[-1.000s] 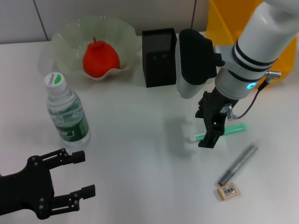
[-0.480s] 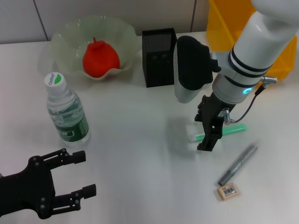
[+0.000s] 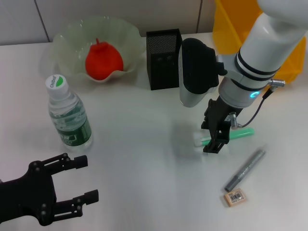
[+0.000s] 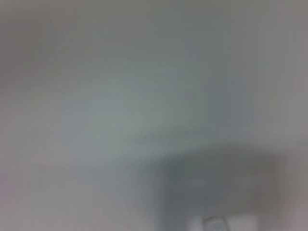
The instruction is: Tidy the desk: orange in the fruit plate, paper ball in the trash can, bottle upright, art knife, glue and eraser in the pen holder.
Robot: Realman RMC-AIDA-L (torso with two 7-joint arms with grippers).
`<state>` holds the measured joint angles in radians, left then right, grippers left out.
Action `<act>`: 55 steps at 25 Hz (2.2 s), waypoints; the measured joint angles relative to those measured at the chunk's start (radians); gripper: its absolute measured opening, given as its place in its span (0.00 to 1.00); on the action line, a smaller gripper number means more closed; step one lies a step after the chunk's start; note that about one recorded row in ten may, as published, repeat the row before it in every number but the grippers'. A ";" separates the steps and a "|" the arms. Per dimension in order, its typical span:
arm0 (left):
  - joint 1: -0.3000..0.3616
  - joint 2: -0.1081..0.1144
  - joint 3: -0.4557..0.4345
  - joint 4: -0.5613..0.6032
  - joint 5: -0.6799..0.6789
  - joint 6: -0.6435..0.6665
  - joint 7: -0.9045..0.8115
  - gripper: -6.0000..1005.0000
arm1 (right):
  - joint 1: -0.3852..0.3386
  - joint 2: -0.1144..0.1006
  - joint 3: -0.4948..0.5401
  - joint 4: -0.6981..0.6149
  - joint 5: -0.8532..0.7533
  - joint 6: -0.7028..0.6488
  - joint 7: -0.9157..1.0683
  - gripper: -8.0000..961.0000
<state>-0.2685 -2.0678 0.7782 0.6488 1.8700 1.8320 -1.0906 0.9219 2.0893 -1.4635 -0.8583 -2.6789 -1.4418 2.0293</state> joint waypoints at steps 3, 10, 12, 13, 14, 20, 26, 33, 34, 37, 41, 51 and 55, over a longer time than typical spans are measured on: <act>0.000 0.000 0.000 0.000 0.000 0.000 0.000 0.78 | 0.000 0.000 0.000 0.000 0.000 0.000 0.000 0.77; -0.001 0.000 0.000 0.000 0.000 -0.001 0.000 0.78 | 0.001 0.000 0.000 0.002 0.000 0.002 0.001 0.54; -0.001 0.000 0.001 0.000 0.000 -0.001 0.000 0.78 | 0.001 0.000 0.000 0.002 0.000 0.002 0.002 0.49; -0.001 0.000 0.001 0.000 0.000 -0.001 0.000 0.78 | 0.001 0.000 0.000 0.002 0.000 0.002 0.002 0.48; -0.001 0.000 0.001 0.000 0.000 -0.001 0.000 0.78 | 0.001 0.000 -0.001 0.002 0.000 0.002 0.002 0.48; -0.001 0.000 0.001 0.000 0.000 -0.001 0.000 0.78 | 0.002 0.000 -0.001 0.004 0.001 0.002 0.002 0.46; -0.002 0.000 0.001 0.000 -0.001 -0.001 0.000 0.78 | 0.020 0.000 -0.002 0.047 0.001 0.018 0.002 0.44; -0.002 0.000 0.001 0.000 -0.001 0.000 0.000 0.78 | 0.024 0.000 -0.002 0.054 0.001 0.028 0.002 0.42; -0.002 0.000 0.001 0.000 -0.001 0.000 0.000 0.78 | 0.024 0.000 -0.002 0.055 0.001 0.029 0.002 0.41; -0.002 0.000 0.001 0.000 -0.001 0.000 0.000 0.78 | 0.024 0.000 -0.002 0.055 0.001 0.029 0.001 0.40; -0.002 0.000 0.001 0.000 -0.004 0.005 -0.001 0.78 | 0.025 0.000 -0.003 0.058 0.001 0.021 0.001 0.39; -0.002 0.000 0.001 0.000 -0.003 0.009 -0.003 0.78 | 0.027 0.000 -0.003 0.067 0.001 0.017 0.005 0.19; -0.002 0.000 0.001 0.000 -0.003 0.009 -0.003 0.78 | 0.017 0.000 -0.003 0.026 0.000 0.005 0.012 0.19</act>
<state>-0.2700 -2.0677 0.7792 0.6489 1.8672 1.8407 -1.0932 0.9391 2.0892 -1.4665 -0.8324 -2.6785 -1.4369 2.0414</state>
